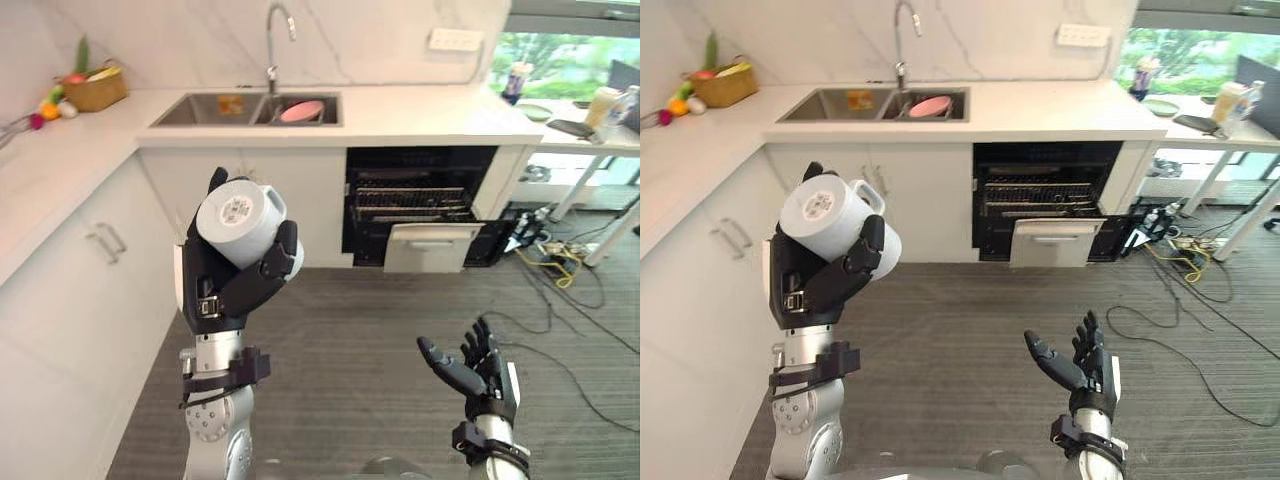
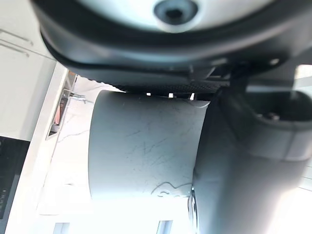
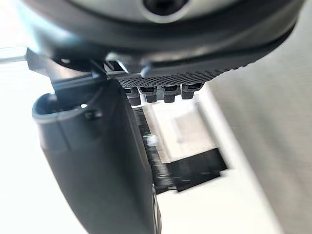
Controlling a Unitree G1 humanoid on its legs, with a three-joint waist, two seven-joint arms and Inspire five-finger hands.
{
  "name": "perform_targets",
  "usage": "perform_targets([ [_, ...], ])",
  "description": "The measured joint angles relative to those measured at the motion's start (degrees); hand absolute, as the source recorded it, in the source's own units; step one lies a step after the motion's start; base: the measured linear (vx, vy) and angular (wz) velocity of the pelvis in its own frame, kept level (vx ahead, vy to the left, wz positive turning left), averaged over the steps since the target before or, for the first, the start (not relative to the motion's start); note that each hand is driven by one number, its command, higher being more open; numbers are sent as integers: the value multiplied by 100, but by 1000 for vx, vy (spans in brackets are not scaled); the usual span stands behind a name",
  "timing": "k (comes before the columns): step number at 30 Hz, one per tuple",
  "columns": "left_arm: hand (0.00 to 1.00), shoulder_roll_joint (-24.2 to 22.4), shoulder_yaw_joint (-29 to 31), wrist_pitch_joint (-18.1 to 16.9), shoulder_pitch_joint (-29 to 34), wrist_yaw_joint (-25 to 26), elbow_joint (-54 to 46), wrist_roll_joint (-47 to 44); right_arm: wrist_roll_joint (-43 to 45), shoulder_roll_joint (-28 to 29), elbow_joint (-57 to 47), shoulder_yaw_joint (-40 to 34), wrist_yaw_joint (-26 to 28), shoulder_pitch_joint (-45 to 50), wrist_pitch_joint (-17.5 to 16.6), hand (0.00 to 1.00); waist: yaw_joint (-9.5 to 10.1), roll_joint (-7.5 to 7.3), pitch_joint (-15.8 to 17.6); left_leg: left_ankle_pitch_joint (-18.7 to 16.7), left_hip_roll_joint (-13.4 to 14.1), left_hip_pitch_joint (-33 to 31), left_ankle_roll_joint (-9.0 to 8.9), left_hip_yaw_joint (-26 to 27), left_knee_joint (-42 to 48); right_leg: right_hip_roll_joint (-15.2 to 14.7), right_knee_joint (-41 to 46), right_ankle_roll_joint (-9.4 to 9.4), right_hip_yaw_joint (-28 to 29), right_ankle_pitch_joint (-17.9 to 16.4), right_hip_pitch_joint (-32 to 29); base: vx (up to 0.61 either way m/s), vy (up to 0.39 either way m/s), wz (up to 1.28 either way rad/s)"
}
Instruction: Walk over to the sink, pick up the cup, carry it to the dishwasher, place the cup inside the dishwasher, then close the dishwasher door
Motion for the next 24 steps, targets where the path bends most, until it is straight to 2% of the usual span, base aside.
perform_targets([
  [1,0,-16,28,-59,99,0,0,-3,1,-58,-135,19,77,-17,-39,100,55,-8,-29,-118,-92,-52,6,77,-918,-47,-28,102,225,-30,72,387,61,-97],
  [2,0,-43,49,-123,185,-3,-1,-4,2,-146,-303,45,182,-53,-55,100,67,-17,-45,-122,-290,-70,-34,-50,-2195,-127,13,159,458,-119,171,511,117,-111],
  [3,0,-93,71,-160,285,-5,-2,-12,2,-239,-398,101,256,-142,-51,100,81,-60,-67,53,-534,-81,-113,-411,-3218,-238,105,281,749,-270,265,639,191,-103],
  [4,0,-111,91,-166,371,-4,0,-19,2,-250,-405,138,298,-204,-45,100,112,-98,-94,228,-661,-65,-140,-592,-3480,-311,117,350,921,-328,313,674,245,-124],
  [5,0,-119,97,-174,522,-15,0,-41,8,-251,-562,156,404,-256,-29,100,164,-127,-130,552,-874,-85,-182,-909,-3963,-489,87,574,1258,-455,461,675,282,-100],
  [7,0,-117,70,-175,545,-76,0,-124,39,-239,-672,152,462,-245,-18,100,153,-130,-132,950,-952,-152,-179,-930,-4119,-635,64,805,1348,-592,674,560,254,-60],
  [8,0,-113,45,-206,544,-144,0,-141,129,-227,-716,153,497,-191,8,100,159,-141,-175,1389,-942,-114,-126,-783,-4176,-744,89,984,1317,-702,867,579,269,-27],
  [9,0,-39,12,-233,527,-203,18,-194,129,-132,-664,150,499,-162,64,100,156,-313,-329,1426,-1121,-58,-198,-673,-3990,-990,311,1217,1317,-886,935,588,261,-15],
  [10,0,17,-7,-233,504,-225,20,-246,130,-57,-669,137,504,-142,106,100,126,-422,-381,1306,-1213,-18,-89,-616,-3862,-1099,491,1242,1306,-894,915,595,240,8],
  [11,0,133,7,-226,407,-246,27,-251,131,51,-664,126,584,-128,158,100,47,-573,-384,1021,-1325,26,36,-619,-3487,-1210,955,1411,1183,-745,884,552,214,9],
  [12,0,249,19,-192,305,-255,43,-311,131,164,-621,112,666,-115,170,100,50,-686,-339,816,-1354,202,119,-607,-3185,-1267,1756,1555,926,-380,715,518,212,-4],
  [13,0,276,42,-181,280,-250,45,-335,132,213,-582,112,704,-111,169,100,70,-724,-338,743,-1368,425,153,-589,-3296,-1303,2316,1608,738,-63,529,449,196,-33],
  [14,0,329,141,-174,241,-220,46,-322,134,251,-519,113,799,-134,156,100,57,-707,-324,603,-1383,1044,178,-550,-3815,-1543,3397,1426,350,432,87,418,156,-42],
  [15,0,339,228,-157,166,-117,46,-243,131,243,-467,114,893,-156,100,100,24,-699,-331,495,-1376,1453,151,-485,-4208,-1717,4054,1109,57,188,-355,395,132,-37],
  [16,0,351,252,-139,128,-34,46,-211,126,246,-435,115,938,-163,85,100,7,-700,-334,491,-1364,1567,156,-460,-4325,-1738,4146,1018,-20,63,-574,353,78,-19],
  [17,0,376,314,-105,84,121,42,-170,120,246,-424,144,1017,-155,84,100,-40,-670,-346,479,-1294,1698,162,-437,-4494,-1652,3989,1085,-132,-152,-990,249,37,-7],
  [18,0,379,368,-93,81,170,42,-109,120,248,-425,171,1048,-158,83,100,-89,-666,-348,463,-1252,1741,154,-429,-4561,-1600,3791,1119,-197,-223,-1173,311,6,-7],
  [19,0,418,478,-51,89,263,48,-111,114,246,-431,253,1078,-160,67,100,-122,-667,-342,383,-1156,1869,71,-393,-4669,-1547,3077,1098,-503,-287,-1503,240,-25,-15],
  [21,0,424,592,-21,163,312,52,-113,99,241,-431,318,1095,-169,67,100,-99,-665,-336,283,-1120,2056,17,-289,-4740,-1562,2133,1018,-951,-203,-1566,290,-47,-29],
  [22,0,442,688,-24,250,368,42,-115,97,229,-485,386,1108,-178,65,100,-77,-719,-350,134,-1210,2227,-44,-204,-4717,-1577,1153,698,-1309,387,-1478,354,-53,-50],
  [23,0,352,717,-16,309,389,93,-118,105,132,-471,392,1137,-235,60,100,-38,-577,-344,-59,-1141,2331,-103,-171,-4656,-1497,1055,540,-1421,283,-1317,404,-34,-52],
  [24,0,258,701,14,326,392,124,-118,112,62,-465,392,1140,-271,62,100,-30,-421,-305,-125,-1035,2338,-81,-178,-4500,-1352,908,522,-1383,307,-1171,294,-9,-44],
])
